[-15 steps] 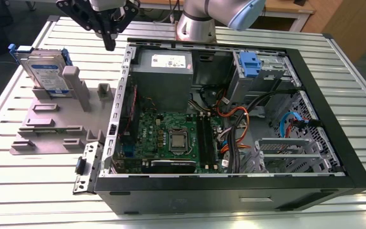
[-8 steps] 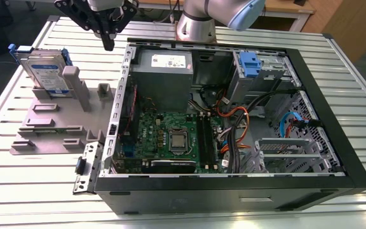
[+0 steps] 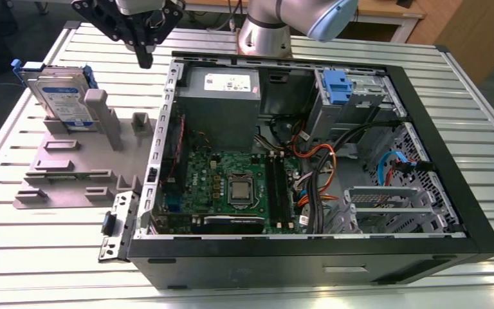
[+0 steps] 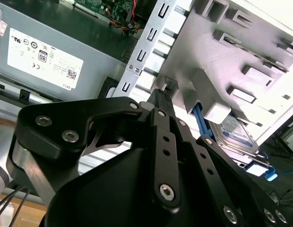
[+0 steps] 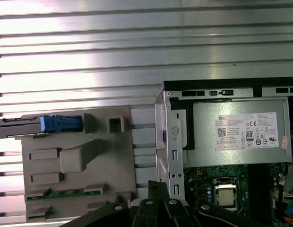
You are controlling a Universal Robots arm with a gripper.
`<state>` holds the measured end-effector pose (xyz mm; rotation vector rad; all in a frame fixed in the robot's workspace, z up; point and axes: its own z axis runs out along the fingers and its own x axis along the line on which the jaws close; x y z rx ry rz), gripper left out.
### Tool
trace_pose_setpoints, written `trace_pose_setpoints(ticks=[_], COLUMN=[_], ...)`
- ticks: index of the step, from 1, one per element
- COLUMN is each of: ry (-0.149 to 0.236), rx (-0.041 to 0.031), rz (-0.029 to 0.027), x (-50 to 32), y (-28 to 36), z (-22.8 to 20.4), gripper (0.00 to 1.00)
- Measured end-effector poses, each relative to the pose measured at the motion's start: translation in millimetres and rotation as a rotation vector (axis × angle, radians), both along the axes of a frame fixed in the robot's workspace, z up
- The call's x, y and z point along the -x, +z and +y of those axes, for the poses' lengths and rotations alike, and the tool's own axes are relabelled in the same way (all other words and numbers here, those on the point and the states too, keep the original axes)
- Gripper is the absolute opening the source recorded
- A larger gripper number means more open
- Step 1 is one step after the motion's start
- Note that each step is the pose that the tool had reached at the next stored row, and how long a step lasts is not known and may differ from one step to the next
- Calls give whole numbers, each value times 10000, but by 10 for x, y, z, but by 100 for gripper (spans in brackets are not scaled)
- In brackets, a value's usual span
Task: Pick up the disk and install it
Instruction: 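Reach for the disk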
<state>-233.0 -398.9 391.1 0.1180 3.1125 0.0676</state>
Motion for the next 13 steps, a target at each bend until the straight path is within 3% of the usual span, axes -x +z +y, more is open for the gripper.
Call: trace_pose_setpoints(ticks=[13], ry=[0], rx=[0], rz=[0], x=[49], y=[0], z=[0], gripper=[11])
